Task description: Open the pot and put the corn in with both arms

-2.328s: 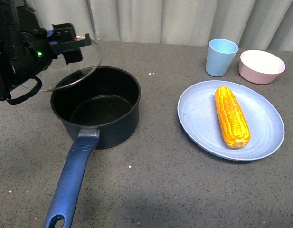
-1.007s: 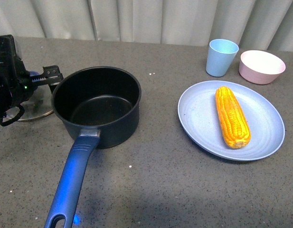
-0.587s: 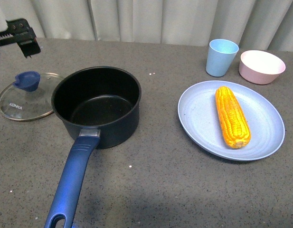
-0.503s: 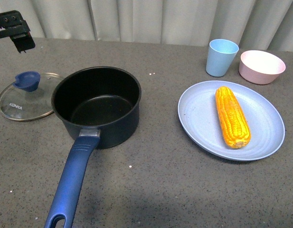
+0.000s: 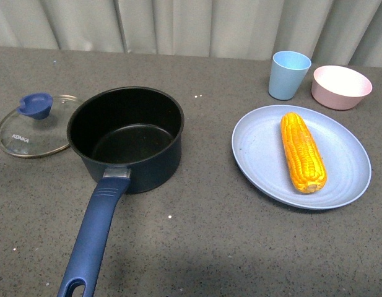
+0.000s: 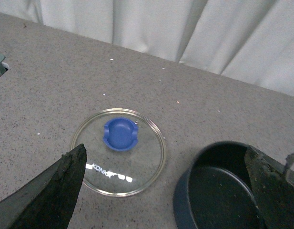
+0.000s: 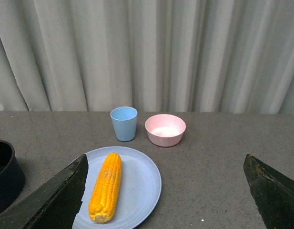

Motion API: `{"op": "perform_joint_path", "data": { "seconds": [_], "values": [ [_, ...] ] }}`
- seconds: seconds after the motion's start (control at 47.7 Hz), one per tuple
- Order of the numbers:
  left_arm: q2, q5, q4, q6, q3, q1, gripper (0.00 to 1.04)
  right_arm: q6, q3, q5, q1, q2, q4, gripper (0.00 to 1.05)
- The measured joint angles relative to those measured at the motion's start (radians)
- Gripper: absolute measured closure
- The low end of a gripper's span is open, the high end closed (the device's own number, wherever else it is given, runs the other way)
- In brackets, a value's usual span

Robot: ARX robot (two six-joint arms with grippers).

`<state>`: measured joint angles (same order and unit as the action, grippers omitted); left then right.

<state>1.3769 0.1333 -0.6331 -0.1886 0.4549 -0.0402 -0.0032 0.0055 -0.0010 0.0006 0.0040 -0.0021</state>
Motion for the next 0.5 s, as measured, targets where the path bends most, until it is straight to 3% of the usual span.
{"op": "perform_joint_path", "data": {
  "seconds": [0.063,0.105,0.168,0.231,0.503],
  "values": [
    [-0.035,-0.051,-0.060,0.022,-0.043,0.009,0.10,0.000,0.000,0.000,0.000,0.000,0.000,0.09],
    [-0.031,-0.114,-0.249,0.084,-0.104,0.027,0.21,0.000,0.000,0.000,0.000,0.000,0.000,0.09],
    [-0.046,-0.127,-0.361,0.125,-0.159,0.034,0.32,0.000,0.000,0.000,0.000,0.000,0.000,0.09],
    [-0.076,-0.130,-0.383,0.144,-0.189,0.037,0.41,0.000,0.000,0.000,0.000,0.000,0.000,0.09],
    [-0.253,-0.132,-0.375,0.174,-0.363,0.038,1.01,0.000,0.000,0.000,0.000,0.000,0.000,0.09]
  ]
}}
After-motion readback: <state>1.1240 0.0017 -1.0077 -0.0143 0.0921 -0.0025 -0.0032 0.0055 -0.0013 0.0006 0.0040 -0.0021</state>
